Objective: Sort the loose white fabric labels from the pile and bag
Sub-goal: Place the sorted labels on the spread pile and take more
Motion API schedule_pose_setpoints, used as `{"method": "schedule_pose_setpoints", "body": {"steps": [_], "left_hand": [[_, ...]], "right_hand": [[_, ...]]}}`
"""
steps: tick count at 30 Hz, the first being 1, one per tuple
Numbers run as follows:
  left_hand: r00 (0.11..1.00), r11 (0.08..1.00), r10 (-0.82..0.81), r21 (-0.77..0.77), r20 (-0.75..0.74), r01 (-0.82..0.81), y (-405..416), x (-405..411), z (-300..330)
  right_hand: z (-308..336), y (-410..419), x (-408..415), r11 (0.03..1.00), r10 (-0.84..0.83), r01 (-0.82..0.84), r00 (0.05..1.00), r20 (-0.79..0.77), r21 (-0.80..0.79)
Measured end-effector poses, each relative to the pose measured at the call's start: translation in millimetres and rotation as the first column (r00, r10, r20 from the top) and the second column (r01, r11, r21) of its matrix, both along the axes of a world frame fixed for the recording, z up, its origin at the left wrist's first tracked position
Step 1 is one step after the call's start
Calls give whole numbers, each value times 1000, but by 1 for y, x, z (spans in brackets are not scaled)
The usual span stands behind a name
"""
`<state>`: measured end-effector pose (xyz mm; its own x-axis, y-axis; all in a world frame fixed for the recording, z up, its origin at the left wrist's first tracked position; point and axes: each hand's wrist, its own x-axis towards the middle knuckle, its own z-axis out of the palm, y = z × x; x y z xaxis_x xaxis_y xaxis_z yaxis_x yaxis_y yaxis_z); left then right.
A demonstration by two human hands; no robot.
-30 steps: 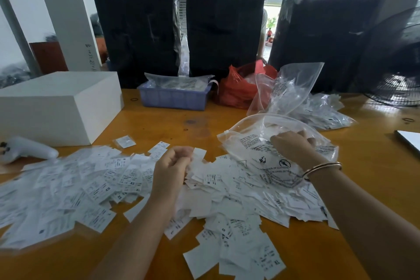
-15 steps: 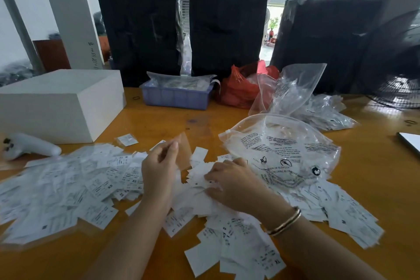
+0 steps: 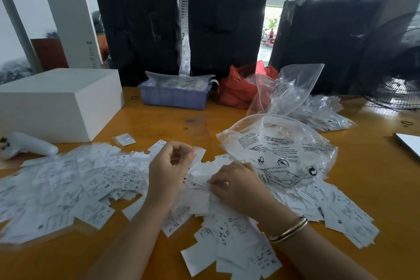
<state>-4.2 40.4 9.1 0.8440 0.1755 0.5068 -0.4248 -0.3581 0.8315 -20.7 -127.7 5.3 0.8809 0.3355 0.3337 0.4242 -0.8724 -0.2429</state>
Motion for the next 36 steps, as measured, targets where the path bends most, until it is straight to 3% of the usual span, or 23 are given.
{"method": "schedule_pose_setpoints", "body": {"steps": [5,7,10,15,20,29,33,36], "left_hand": [[996,993,-47,112,80,38,0,-1,-2],[994,992,-73,105,80,65,-1,-2,0],[990,992,-111,77,83,105,-2,-6,4],[989,987,-142,82,41,138,-4,-6,4],[973,971,-229,64,-23,230,-7,-9,5],[957,953,-286,83,-57,290,-9,-9,3],[957,954,-285,88,-45,288,-9,-9,2],[958,952,-286,98,-39,288,-9,-9,3]], "right_hand": [[6,-4,-6,928,-22,20,1000,3,371],[11,-5,-8,793,-96,69,995,12,606],[20,-9,-12,476,-88,100,994,-66,874],[25,-3,-18,225,142,109,979,-144,968],[25,4,-17,42,162,192,967,-196,981],[25,9,-21,1,124,227,966,-225,974],[23,12,-21,85,104,264,957,-272,961],[23,12,-21,92,105,278,952,-287,956]]}}
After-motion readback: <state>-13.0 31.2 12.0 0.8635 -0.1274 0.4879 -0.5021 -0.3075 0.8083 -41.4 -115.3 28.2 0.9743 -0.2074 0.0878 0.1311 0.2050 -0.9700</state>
